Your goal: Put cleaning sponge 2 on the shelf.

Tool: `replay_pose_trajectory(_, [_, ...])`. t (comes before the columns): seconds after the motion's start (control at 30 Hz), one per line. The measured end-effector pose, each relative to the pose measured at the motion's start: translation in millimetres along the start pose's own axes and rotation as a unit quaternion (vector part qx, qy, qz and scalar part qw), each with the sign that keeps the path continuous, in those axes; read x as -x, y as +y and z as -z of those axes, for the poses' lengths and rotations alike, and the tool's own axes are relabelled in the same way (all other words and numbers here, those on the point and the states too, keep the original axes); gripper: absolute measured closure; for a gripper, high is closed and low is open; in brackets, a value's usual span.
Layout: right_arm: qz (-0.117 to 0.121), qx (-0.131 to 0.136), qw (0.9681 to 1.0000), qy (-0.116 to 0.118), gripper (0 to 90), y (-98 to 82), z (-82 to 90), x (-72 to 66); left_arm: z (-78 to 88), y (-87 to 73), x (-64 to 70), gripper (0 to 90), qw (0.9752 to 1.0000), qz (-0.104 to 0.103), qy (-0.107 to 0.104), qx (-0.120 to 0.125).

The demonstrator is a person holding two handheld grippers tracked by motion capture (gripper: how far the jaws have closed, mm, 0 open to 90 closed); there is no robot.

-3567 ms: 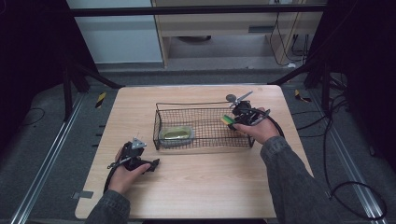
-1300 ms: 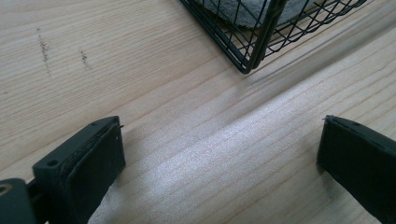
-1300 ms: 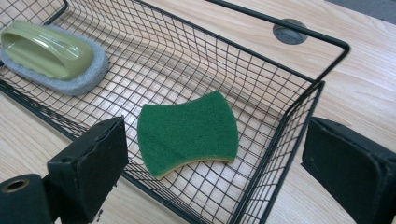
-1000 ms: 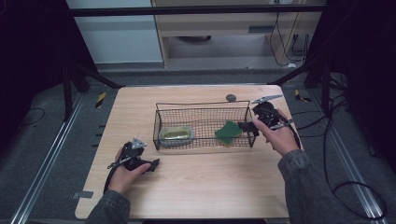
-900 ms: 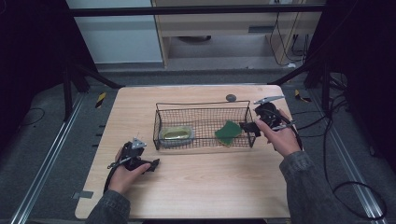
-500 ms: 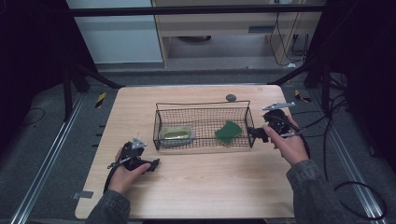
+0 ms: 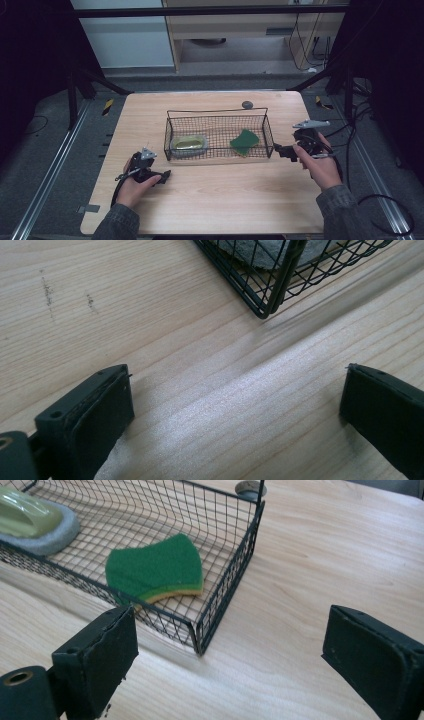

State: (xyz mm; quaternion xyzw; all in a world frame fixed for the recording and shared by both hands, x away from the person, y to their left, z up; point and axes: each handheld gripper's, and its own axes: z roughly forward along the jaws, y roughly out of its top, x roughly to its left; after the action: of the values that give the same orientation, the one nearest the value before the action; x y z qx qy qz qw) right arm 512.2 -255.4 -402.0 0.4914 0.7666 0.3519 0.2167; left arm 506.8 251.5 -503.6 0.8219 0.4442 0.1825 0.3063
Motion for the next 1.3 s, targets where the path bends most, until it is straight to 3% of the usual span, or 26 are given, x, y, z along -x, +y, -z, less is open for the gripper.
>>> replay_pose_trajectory(0.33, [-0.014, -0.004, 0.9999, 0.001, 8.1, -27.5, 4.5, 4.0, 0.0, -0.1, 0.1, 0.0, 1.0000, 0.000, 0.000, 0.000])
replay_pose_trajectory(1.3, [-0.035, -0.032, 0.9989, 0.000, 8.7, -65.1, -11.8, 10.9, 0.1, -0.1, 0.0, 0.0, 1.0000, 0.000, 0.000, 0.000])
